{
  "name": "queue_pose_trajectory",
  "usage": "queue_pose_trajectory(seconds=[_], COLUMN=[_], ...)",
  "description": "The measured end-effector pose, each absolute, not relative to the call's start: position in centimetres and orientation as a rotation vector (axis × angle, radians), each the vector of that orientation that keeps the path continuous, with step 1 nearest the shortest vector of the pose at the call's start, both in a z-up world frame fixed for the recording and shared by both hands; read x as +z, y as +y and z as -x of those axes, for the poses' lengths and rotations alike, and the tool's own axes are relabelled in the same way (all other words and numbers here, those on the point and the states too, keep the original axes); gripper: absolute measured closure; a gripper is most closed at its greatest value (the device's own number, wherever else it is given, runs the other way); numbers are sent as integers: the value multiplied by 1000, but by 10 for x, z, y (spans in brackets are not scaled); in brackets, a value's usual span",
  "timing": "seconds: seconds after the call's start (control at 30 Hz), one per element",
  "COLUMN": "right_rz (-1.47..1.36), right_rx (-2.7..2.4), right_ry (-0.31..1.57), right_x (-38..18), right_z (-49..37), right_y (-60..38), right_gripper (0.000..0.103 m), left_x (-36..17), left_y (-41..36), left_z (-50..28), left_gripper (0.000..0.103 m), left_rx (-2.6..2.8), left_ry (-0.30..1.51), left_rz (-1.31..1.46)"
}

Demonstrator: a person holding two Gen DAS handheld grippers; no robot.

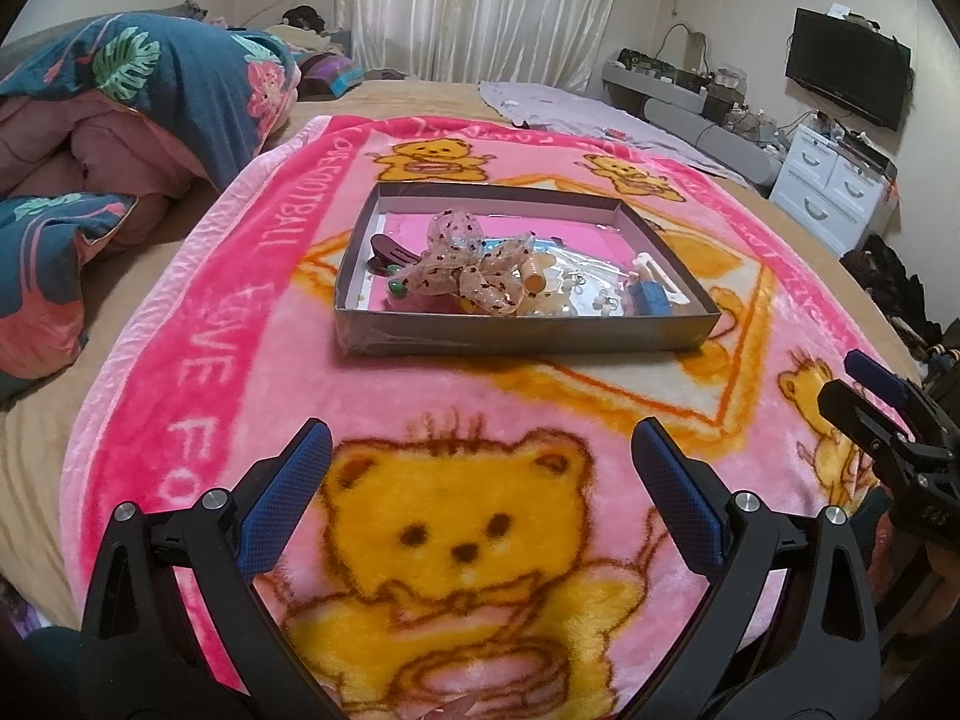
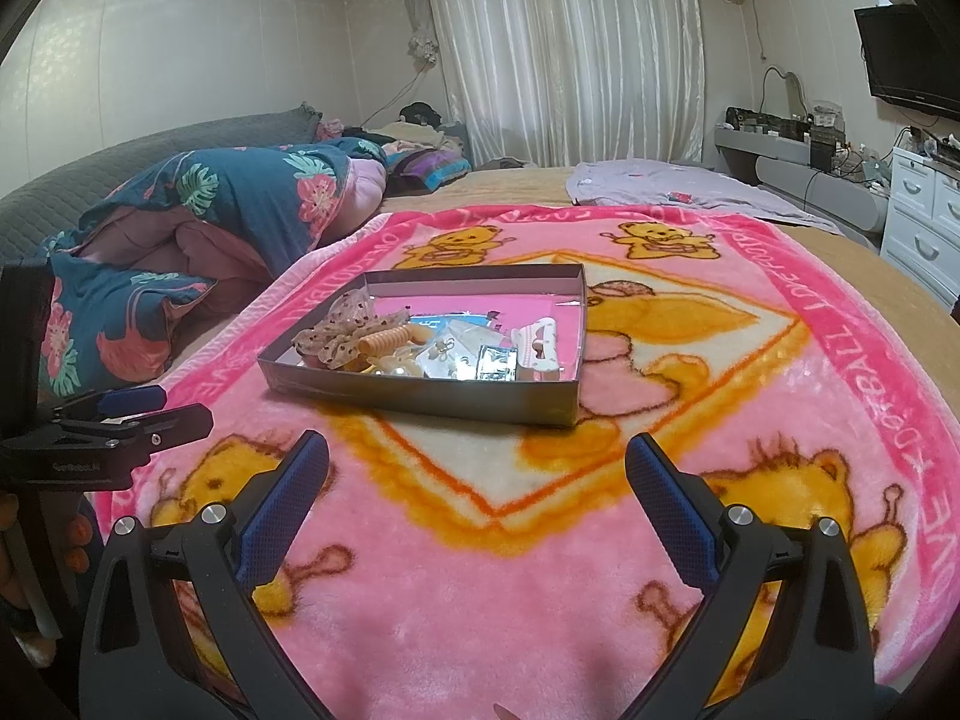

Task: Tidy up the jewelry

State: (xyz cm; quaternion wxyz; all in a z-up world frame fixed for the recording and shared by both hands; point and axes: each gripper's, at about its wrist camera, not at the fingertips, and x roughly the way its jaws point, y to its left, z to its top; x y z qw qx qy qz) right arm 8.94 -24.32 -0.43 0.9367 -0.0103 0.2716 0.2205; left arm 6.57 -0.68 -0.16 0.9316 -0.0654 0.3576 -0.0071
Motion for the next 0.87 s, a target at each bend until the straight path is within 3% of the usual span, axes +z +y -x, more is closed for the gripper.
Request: queue_pose_trajectory(seconds=[0.57,0.73,0.87], right_rz=[1,-4,-59], right_rx=[434,286,3], right_ry=[552,592,738], right_x=[-9,-8,-23], right_z=[-99,-153,-239], right_y=[-251,-280,-340], right_gripper=[4,4,4], left_x=[-6,-22,-33], left_y=[-12,42,120], left_z=[-72,-101,-138], left_gripper=[9,9,9], left_rx=[32,160,378], left_ry=[771,852,896], left_rz=[160,258,307])
